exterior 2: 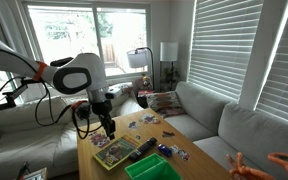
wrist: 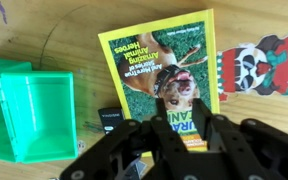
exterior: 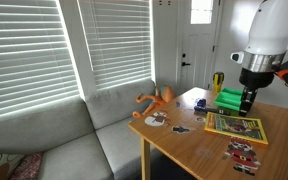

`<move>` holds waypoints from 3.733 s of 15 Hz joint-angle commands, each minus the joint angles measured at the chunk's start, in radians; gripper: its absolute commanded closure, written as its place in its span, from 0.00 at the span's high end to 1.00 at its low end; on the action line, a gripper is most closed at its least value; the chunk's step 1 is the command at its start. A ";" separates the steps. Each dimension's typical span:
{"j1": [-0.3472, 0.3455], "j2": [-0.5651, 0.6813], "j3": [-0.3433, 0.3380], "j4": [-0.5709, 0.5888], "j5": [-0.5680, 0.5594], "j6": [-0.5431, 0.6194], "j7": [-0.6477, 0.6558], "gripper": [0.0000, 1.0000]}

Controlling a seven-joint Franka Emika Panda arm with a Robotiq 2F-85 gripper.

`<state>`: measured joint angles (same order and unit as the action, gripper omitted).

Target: Turn the yellow book over

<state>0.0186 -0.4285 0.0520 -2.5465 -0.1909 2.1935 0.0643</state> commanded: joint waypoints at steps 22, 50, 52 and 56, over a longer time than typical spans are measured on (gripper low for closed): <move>-0.015 0.005 -0.083 -0.154 0.120 -0.073 -0.137 0.00; 0.065 -0.087 0.057 -0.145 0.032 -0.433 -0.084 0.94; 0.065 -0.086 0.059 -0.145 0.026 -0.433 -0.084 0.99; 0.077 -0.070 0.068 -0.150 -0.019 -0.484 -0.129 1.00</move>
<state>0.0783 -0.5109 0.1236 -2.6941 -0.1706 1.7482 -0.0428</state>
